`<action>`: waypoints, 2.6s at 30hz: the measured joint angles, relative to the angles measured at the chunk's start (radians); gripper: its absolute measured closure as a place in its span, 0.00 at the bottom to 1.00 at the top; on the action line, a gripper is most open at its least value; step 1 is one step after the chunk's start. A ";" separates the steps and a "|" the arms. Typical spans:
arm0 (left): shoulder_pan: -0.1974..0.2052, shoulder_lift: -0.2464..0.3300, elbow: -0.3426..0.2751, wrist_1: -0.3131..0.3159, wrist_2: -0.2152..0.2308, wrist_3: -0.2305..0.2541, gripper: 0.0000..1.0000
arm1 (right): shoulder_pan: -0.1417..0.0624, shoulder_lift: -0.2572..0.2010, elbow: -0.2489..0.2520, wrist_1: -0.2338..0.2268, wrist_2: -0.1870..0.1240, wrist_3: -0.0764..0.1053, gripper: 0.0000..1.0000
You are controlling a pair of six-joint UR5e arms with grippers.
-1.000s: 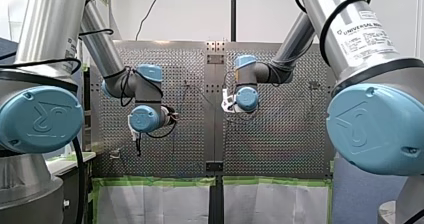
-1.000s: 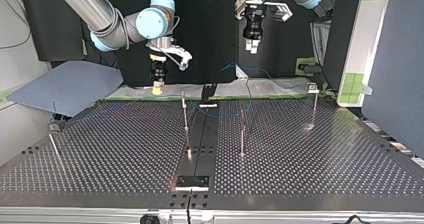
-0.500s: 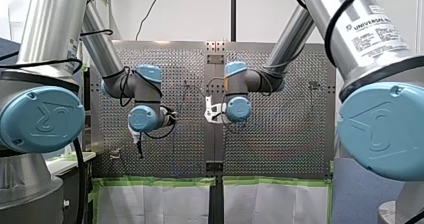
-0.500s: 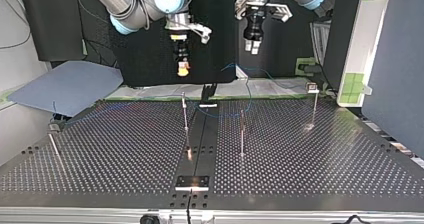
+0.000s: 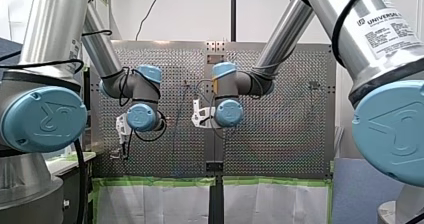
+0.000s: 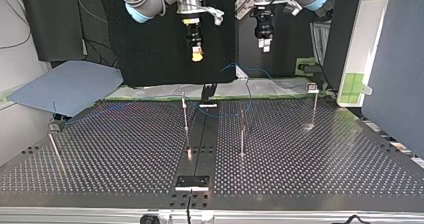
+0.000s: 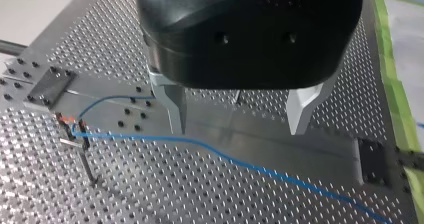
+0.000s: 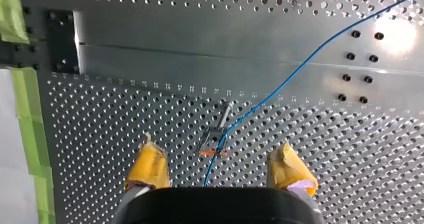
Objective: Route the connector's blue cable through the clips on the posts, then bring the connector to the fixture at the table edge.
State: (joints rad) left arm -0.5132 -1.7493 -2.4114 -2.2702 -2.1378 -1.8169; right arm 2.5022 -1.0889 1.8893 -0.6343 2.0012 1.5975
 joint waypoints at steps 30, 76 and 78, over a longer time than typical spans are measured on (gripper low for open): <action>0.005 0.000 0.000 -0.008 -0.038 0.010 0.02 | 0.036 0.000 0.001 -0.002 0.035 0.003 0.00; 0.005 0.000 0.000 -0.008 -0.038 0.010 0.02 | 0.036 0.000 0.001 -0.003 0.035 0.003 0.00; 0.005 0.000 0.000 -0.008 -0.038 0.010 0.02 | 0.036 0.000 0.002 -0.002 0.035 0.003 0.00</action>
State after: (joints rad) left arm -0.5081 -1.7493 -2.4110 -2.2782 -2.1758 -1.8069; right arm 2.5381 -1.0886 1.8908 -0.6368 2.0365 1.6003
